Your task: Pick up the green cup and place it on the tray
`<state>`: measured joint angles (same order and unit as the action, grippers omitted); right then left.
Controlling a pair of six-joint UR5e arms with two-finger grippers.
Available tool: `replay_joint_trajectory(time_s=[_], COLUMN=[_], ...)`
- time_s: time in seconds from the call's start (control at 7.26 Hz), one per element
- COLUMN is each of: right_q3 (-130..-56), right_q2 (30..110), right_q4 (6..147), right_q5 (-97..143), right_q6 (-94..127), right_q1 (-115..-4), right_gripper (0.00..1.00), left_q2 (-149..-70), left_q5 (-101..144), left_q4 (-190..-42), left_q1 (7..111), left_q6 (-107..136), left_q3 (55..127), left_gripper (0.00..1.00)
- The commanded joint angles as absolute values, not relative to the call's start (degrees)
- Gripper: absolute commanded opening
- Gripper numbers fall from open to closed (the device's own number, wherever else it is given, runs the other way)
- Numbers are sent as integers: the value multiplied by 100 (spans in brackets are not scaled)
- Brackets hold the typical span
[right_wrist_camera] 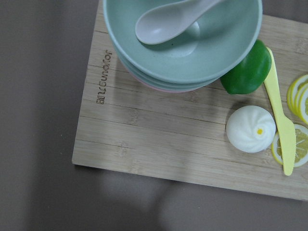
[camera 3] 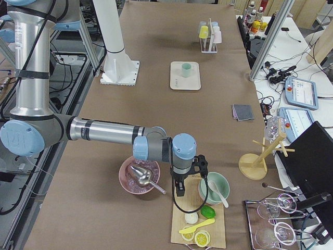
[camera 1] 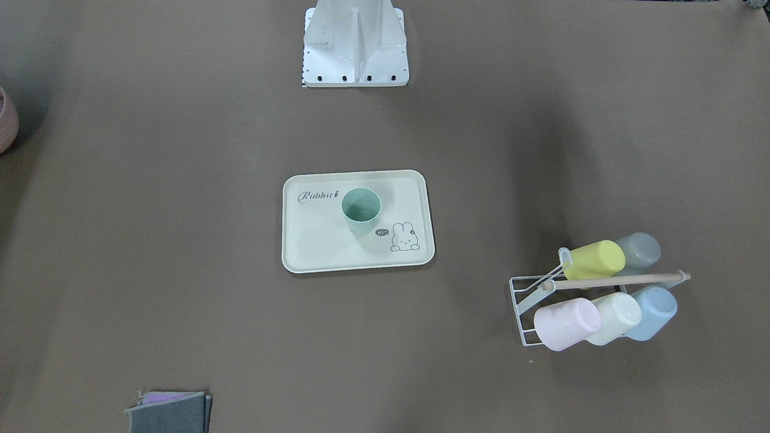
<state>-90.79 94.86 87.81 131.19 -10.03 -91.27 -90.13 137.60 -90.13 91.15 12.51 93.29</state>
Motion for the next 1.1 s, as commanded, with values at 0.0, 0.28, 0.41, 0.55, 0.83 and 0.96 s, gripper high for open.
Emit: replay_joint_trajectory(time_s=[0.0,0.28,0.41,0.55,0.83,0.96], right_q3=[-9009,-9018,-9009,-9009,-8939,-8947], right_q2=[9353,9343,9325,9334,9316,9264], right_q4=[8789,8789,8789,8789,8789,8789], right_q5=[13044,12964,12955,12955,12911,12911], right_q6=[-1020,-1002,-1011,-1011,-976,-976], right_q1=[-9106,-9105,-9105,-9105,-9105,-9105], right_gripper=[100,100,100,100,100,100], left_q2=[-8859,-8912,-8930,-8938,-8947,-8956], left_q5=[13781,13773,13772,13772,13781,13781], left_q4=[-8860,-8859,-8851,-8851,-8851,-8851], left_q1=[9597,9624,9694,9694,9694,9694], left_q6=[765,747,747,747,747,747], left_q3=[9290,9273,9255,9246,9281,9290], left_gripper=[99,99,99,99,99,99])
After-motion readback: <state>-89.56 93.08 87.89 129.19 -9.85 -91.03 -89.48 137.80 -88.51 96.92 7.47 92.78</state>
